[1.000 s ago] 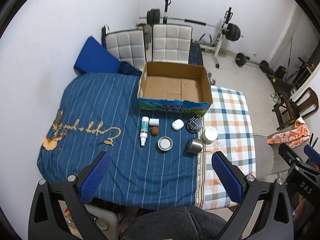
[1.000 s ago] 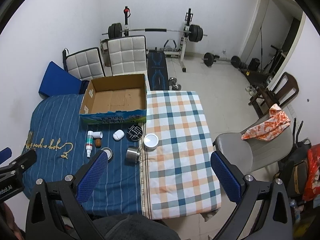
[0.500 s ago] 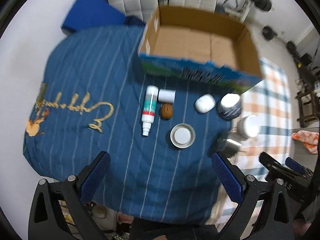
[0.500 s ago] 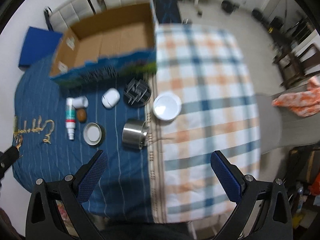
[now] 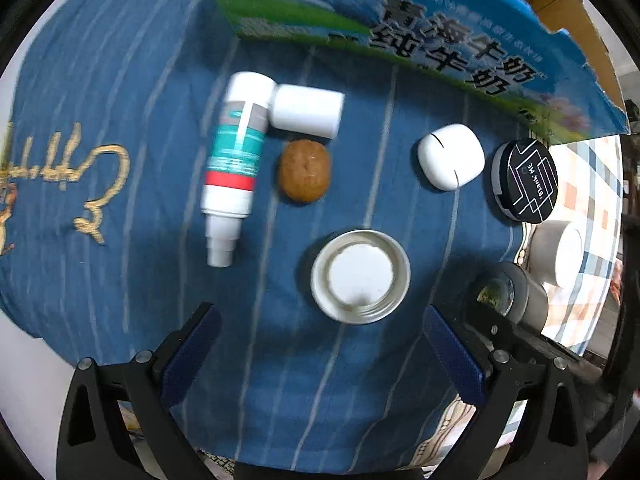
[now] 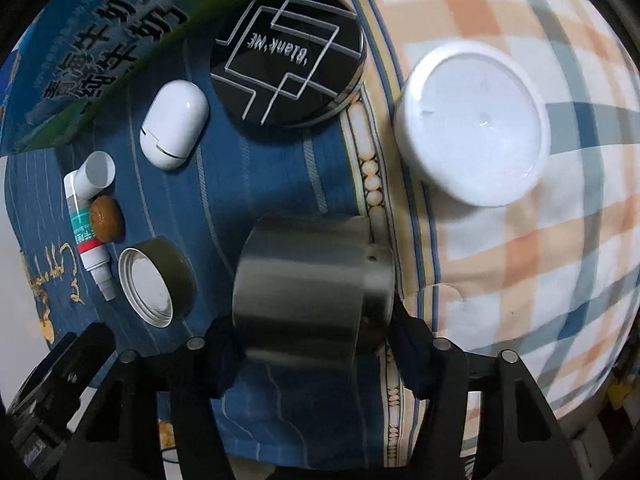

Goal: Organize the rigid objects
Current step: 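Grasp the silver tin lid with the left tool while the right tool grasps the steel cylinder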

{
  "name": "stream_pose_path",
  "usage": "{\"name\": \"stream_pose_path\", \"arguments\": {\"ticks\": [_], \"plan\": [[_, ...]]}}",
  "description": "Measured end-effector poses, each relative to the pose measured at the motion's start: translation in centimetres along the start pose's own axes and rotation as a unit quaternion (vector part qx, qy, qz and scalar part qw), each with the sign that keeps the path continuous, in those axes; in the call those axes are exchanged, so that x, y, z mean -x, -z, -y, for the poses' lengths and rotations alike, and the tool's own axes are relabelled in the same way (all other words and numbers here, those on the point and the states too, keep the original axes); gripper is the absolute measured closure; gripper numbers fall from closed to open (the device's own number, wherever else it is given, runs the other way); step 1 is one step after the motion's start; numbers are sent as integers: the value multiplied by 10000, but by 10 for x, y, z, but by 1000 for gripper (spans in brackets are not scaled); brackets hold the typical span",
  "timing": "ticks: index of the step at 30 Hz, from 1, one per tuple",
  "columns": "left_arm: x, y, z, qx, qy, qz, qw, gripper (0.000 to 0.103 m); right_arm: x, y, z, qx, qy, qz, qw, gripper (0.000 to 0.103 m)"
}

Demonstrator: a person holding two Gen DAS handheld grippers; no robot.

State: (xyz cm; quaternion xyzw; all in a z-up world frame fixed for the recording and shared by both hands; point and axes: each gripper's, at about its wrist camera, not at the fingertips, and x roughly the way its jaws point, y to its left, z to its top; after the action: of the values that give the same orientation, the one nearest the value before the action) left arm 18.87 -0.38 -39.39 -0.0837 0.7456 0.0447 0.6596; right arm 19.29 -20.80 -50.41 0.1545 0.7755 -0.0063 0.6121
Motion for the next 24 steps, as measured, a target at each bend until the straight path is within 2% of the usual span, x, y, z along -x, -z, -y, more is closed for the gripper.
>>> {"name": "stream_pose_path", "arguments": {"ticks": [6,10,12,13,15,21,22,24], "plan": [[-37,-10,16,-102,-3,-344,9994,0,13,12,5,397,508,48,9979,40],[-65,-13,23,-161,-196,-577,9980,0,15,10,7,509,550,-77,9972,40],[-77,-13,25,-166,-257,-643,9975,6,16,9,4,619,659,-166,9958,40],[-82,-12,25,-144,-292,-656,9973,16,16,8,1,651,680,-186,9954,40],[-85,-9,25,-73,-210,-573,9981,17,15,8,0,719,700,-255,9946,40],[-77,3,37,-210,-240,-360,9988,33,-5,3,-12,753,857,-358,9928,41],[-71,4,43,-228,-248,-353,9988,39,-8,5,-11,769,903,-388,9922,42],[-66,9,45,-256,-265,-287,9989,41,-20,1,-20,755,953,-469,9915,42]]}}
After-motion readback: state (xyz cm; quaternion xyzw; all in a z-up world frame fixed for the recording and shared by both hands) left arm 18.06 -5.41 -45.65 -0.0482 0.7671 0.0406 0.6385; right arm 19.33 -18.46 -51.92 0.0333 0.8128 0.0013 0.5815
